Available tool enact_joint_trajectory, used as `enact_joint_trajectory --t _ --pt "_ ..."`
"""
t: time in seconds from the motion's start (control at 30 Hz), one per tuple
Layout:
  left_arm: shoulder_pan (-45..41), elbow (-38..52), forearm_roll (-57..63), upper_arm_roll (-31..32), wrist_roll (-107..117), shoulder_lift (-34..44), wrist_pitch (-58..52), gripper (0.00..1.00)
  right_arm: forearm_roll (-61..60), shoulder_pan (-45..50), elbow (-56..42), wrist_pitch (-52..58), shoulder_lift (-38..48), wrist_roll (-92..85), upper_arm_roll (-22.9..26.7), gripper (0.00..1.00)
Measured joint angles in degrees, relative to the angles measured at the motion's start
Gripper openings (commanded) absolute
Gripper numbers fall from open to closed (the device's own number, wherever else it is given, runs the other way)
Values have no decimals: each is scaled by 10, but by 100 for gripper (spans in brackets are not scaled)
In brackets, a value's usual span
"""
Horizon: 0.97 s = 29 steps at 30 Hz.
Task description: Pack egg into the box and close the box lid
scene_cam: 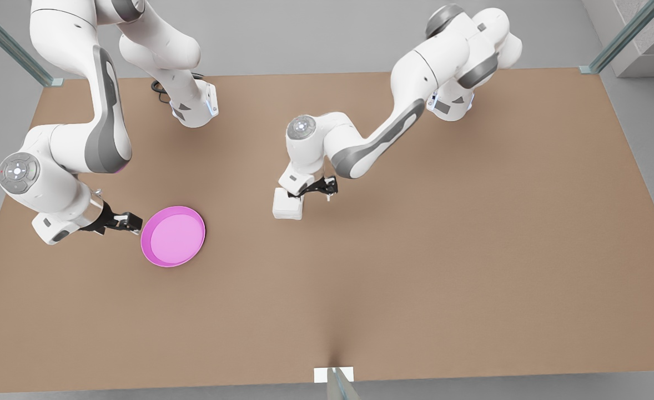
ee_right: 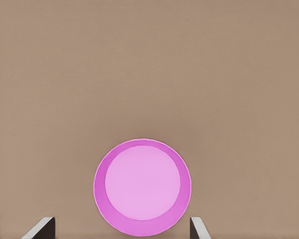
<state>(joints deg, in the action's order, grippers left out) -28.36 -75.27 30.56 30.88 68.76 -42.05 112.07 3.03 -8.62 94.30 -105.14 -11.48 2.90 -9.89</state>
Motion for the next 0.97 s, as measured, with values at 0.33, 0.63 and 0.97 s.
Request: enact_joint_trajectory --t 0.33,0.63,0.97 --pt "236 -11 -170 -227 -155 216 -160 100 -1 5 -55 42 32 -1 -10 100" --pt "556 -218 -317 -251 -360 400 -140 100 -1 6 -65 70 29 -3 -13 100" --pt "258 -100 -289 -244 -493 280 -137 100 -1 6 -65 80 29 -3 -13 100"
